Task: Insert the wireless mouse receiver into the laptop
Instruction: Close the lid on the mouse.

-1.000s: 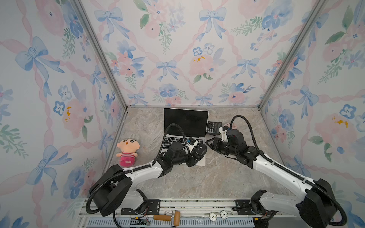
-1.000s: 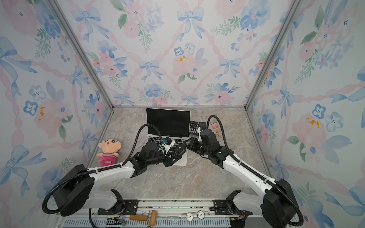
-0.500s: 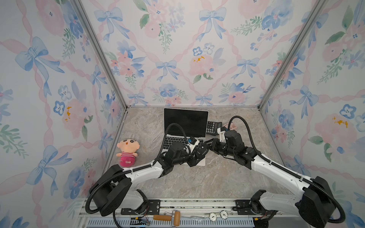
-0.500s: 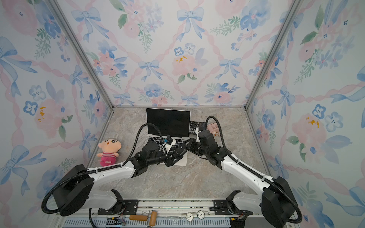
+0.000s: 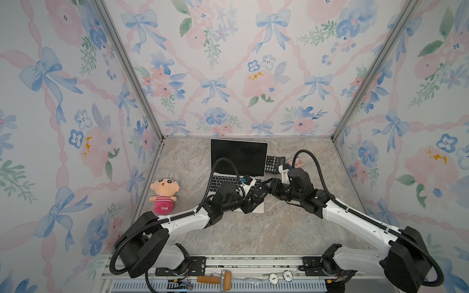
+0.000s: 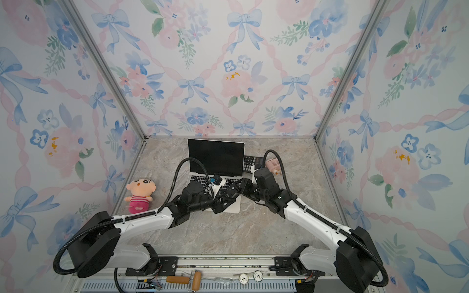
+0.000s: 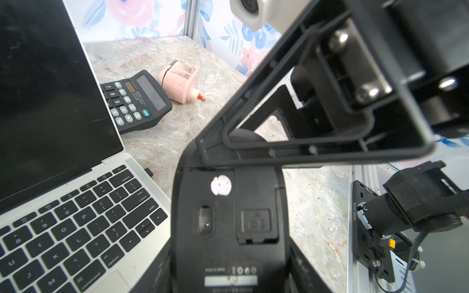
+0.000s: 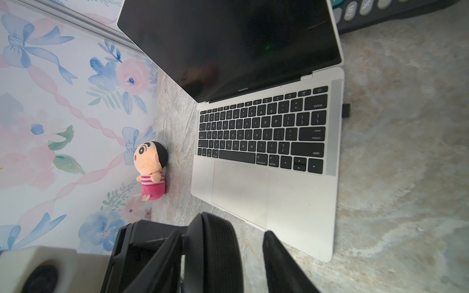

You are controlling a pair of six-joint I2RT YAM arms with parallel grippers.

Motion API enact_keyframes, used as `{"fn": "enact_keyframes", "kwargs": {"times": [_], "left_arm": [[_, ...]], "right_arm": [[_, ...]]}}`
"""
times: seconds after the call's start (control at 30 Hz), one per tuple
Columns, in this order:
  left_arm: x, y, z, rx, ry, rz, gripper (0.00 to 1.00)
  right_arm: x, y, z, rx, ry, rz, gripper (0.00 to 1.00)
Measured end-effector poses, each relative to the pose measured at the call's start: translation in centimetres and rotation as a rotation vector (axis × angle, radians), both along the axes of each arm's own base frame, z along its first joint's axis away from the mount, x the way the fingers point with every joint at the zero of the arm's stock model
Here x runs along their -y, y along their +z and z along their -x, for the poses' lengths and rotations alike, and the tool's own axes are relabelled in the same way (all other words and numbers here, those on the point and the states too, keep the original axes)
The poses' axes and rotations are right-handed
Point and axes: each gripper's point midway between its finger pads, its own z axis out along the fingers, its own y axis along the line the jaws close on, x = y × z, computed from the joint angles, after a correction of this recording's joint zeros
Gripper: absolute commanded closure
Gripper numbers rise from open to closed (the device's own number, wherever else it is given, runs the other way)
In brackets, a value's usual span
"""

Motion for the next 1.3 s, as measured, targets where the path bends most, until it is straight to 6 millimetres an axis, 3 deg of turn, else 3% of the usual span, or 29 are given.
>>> {"fn": "enact_keyframes", "kwargs": {"times": [0.2,0.4,0.73,0.93,1.3], "left_arm": [[0.0,-0.2,-0.1,-0.002,0.002,-0.003,1.00],[0.0,-0.6,-0.1,-0.011,0.002,-0.012,1.00],[0.0,-0.6,-0.1,-0.023,0.007,-0.005,1.00],[0.1,-0.4,-0.1,-0.025,0.010,0.007,1.00],[0.4,0.1,-0.1,-0.031,0.014,0.033,1.00]], "right_arm": [[0.7,1.7,-0.3,0.023,-0.030,-0.038,0.36],[1.6,3.3,-1.0,0.050,-0.065,-0.067,0.40],[2.2,2.4,-1.4,0.011,-0.100,-0.072,0.53],[2.2,1.2,-1.2,-0.017,-0.100,-0.064,0.56],[1.8,0.7,-1.3,-0.027,-0.094,-0.075,0.59]]}}
